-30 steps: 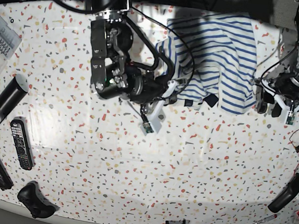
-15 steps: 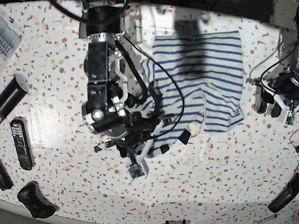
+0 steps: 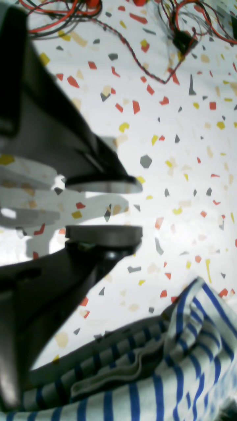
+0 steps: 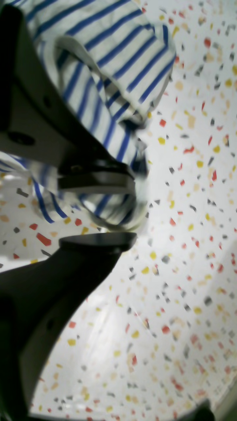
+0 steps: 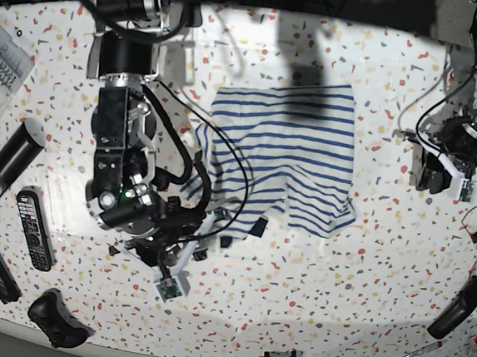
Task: Layout the t-shirt on the table in an organized manner, then fold the t-shirt properly
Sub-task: 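Pull the shirt toward the table center with the right gripper and release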
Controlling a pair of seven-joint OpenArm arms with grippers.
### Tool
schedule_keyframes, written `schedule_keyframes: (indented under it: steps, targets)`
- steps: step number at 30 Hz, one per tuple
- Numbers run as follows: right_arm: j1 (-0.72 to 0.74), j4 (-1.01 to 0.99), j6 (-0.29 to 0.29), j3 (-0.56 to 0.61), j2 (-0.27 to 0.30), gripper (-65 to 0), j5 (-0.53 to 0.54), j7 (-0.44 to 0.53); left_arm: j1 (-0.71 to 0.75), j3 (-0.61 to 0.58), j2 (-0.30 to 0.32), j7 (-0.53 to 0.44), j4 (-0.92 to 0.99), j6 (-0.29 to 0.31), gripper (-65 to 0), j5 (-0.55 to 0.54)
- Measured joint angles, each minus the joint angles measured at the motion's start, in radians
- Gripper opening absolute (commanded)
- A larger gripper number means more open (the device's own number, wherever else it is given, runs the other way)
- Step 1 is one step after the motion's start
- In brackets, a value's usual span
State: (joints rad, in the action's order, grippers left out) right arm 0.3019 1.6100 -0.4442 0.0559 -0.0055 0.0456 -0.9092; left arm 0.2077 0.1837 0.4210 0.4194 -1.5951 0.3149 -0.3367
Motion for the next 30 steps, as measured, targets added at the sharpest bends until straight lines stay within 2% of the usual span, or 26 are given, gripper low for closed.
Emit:
schedule_keyframes:
  steps: [4, 7, 9, 10, 13, 14, 16, 18, 20, 23, 27, 30]
  targets:
    - [0.019, 0.0, 0.0, -0.043, 0.005, -45.6, 0.091, 0.005, 0.0, 0.0, 0.0, 0.0, 0.0, 0.0, -55.2, 0.0]
    - [0.016, 0.0, -0.027, -0.057, 0.003, -45.7, 0.144, -0.029, 0.0, 0.0, 0.0, 0.0, 0.0, 0.0, -55.2, 0.0]
    - [0.011, 0.0, -0.03, -0.069, 0.002, -45.8, 0.193, -0.063, 0.0, 0.0, 0.0, 0.0, 0.0, 0.0, -59.3, 0.0]
    - [0.012, 0.0, -0.03, -0.077, 0.002, -47.3, 0.218, -0.088, 0.0, 0.0, 0.0, 0.0, 0.0, 0.0, -64.1, 0.0]
    - [0.014, 0.0, -0.036, -0.118, 0.002, -61.6, 0.277, -0.147, 0.0, 0.0, 0.0, 0.011, 0.0, 0.0, -65.0, 0.0]
    - [0.014, 0.0, -0.068, -0.132, 0.003, -65.0, 0.278, -0.167, 0.0, 0.0, 0.0, 0.041, -0.001, 0.0, -65.0, -0.002]
    - [0.013, 0.0, -0.102, -0.164, 0.003, -65.0, 0.281, -0.201, 0.0, 0.0, 0.0, 0.126, -0.001, 0.0, -65.0, 0.0]
    - [0.003, 0.01, -0.103, -0.192, 0.004, -65.0, 0.297, -0.2, 0.0, 0.0, 0.0, 0.201, -0.001, 0.0, -65.0, 0.002]
    - [-0.026, 0.032, -0.118, -0.202, 0.018, -65.0, 0.338, -0.2, 0.0, 0.0, 0.0, 0.229, -0.001, -0.001, -65.0, 0.0]
    - [-0.1, 0.088, -0.154, -0.2, 0.042, -65.0, 0.344, -0.204, 0.0, 0.0, 0.0, 0.222, -0.001, 0.0, -65.0, -0.005]
    - [-0.228, 0.227, -0.163, -0.2, 0.087, -65.0, 0.341, -0.177, 0.019, 0.0, 0.0, 0.13, -0.024, -0.006, -65.0, -0.086]
    - [-0.326, 0.343, -0.165, -0.236, 0.108, -65.0, 0.349, -0.128, 0.076, 0.002, 0.0, 0.047, -0.088, -0.006, -65.0, -0.093]
